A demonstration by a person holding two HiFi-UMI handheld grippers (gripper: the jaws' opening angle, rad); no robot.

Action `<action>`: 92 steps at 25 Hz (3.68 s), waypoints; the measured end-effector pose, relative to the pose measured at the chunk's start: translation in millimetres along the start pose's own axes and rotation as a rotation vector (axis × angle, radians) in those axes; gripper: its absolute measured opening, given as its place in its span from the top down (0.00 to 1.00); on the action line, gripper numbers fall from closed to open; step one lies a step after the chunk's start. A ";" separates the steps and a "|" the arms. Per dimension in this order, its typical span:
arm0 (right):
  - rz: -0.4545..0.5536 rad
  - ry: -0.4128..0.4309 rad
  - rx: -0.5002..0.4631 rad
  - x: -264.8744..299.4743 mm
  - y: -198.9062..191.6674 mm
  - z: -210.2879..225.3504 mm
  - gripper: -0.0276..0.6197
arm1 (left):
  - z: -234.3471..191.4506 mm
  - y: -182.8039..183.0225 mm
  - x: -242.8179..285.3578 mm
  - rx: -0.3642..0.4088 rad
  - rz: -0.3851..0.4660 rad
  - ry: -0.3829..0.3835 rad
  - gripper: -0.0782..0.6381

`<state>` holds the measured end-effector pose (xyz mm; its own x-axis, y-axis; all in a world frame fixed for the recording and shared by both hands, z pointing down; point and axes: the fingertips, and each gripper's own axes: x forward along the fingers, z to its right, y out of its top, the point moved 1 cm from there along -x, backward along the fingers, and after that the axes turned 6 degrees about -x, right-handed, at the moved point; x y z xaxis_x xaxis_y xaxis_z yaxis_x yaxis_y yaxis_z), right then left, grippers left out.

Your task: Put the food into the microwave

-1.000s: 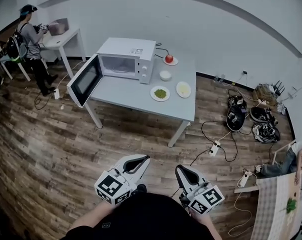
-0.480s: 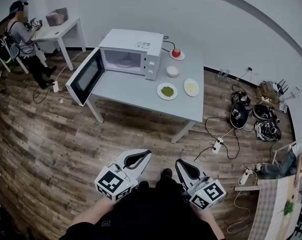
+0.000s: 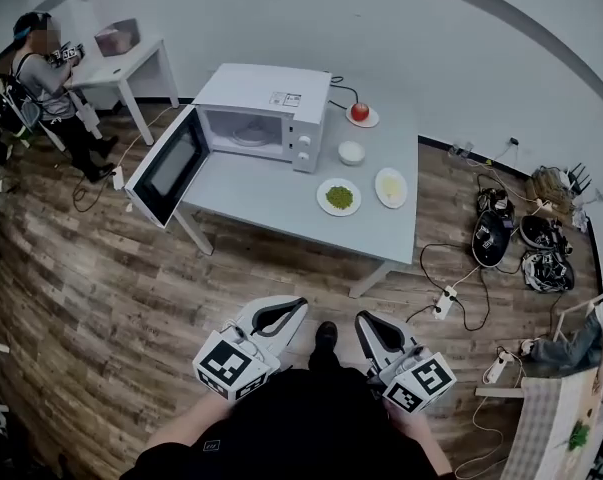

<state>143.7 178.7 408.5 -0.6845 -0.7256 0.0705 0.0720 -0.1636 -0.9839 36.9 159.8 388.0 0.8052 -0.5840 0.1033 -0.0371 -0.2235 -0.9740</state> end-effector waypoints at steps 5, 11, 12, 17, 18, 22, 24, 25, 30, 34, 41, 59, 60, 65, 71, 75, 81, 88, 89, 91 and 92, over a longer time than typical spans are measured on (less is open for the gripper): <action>0.006 0.039 0.004 27.7 11.4 47.6 0.93 | -27.4 10.9 43.8 -0.003 -0.007 0.026 0.88; 0.004 0.075 0.017 55.5 25.1 109.1 0.93 | -57.7 28.6 97.7 0.001 -0.020 0.067 0.88; 0.003 0.083 0.017 59.2 26.3 118.3 0.93 | -61.8 30.4 107.0 0.000 -0.022 0.072 0.88; -0.006 0.103 0.028 71.6 29.5 160.5 0.93 | -77.4 35.0 148.7 -0.029 -0.031 0.084 0.88; -0.009 0.106 0.030 73.3 30.2 167.5 0.93 | -80.4 36.3 155.8 -0.037 -0.029 0.086 0.88; -0.029 0.111 0.032 81.9 29.5 192.4 0.93 | -95.1 43.8 176.1 -0.033 -0.020 0.105 0.88; -0.039 0.112 0.036 88.0 28.5 200.3 0.93 | -103.8 45.9 180.6 -0.031 -0.019 0.116 0.88; -0.045 0.114 0.038 91.8 27.8 202.7 0.93 | -108.5 45.9 182.0 -0.030 -0.021 0.122 0.88; -0.082 0.137 0.036 122.0 23.8 209.4 0.93 | -136.7 45.7 187.5 -0.042 -0.020 0.135 0.88; -0.089 0.129 0.023 159.2 30.2 218.1 0.93 | -167.0 49.4 193.5 -0.052 -0.015 0.121 0.88; -0.107 0.116 0.018 229.3 42.0 227.3 0.93 | -218.9 53.6 205.6 -0.053 -0.036 0.064 0.88; -0.178 0.100 -0.040 293.7 34.6 284.5 0.93 | -300.7 60.0 254.6 -0.045 -0.034 0.103 0.88; -0.186 0.107 -0.045 296.9 33.1 289.0 0.93 | -302.8 58.3 259.5 -0.047 -0.037 0.108 0.88; -0.223 0.136 -0.094 316.8 19.5 313.8 0.93 | -317.6 48.2 288.3 -0.023 -0.057 0.116 0.88; -0.245 0.154 -0.117 334.5 -3.0 340.8 0.93 | -336.9 26.2 321.7 -0.024 -0.066 0.131 0.88; -0.265 0.147 -0.110 340.5 -21.5 363.5 0.93 | -343.5 11.9 339.1 -0.017 -0.071 0.139 0.88; -0.291 0.159 -0.137 347.2 -46.9 382.9 0.93 | -343.3 -13.9 363.2 -0.015 -0.087 0.130 0.88; -0.370 0.149 -0.186 356.1 -77.5 404.1 0.93 | -346.8 -28.1 371.4 -0.017 -0.072 0.145 0.88; -0.380 0.158 -0.193 356.8 -81.8 405.6 0.93 | -348.4 -30.5 370.8 -0.005 -0.075 0.149 0.88; -0.394 0.170 -0.207 360.6 -88.9 409.9 0.93 | -352.9 -36.6 370.9 0.009 -0.078 0.158 0.88; -0.399 0.175 -0.214 362.7 -93.3 412.6 0.93 | -355.1 -40.5 371.9 0.008 -0.080 0.161 0.88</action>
<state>188.1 -345.0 593.7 -0.7417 -0.5078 0.4382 -0.3589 -0.2514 -0.8989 127.7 -325.4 537.5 0.7001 -0.6820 0.2113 0.0292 -0.2683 -0.9629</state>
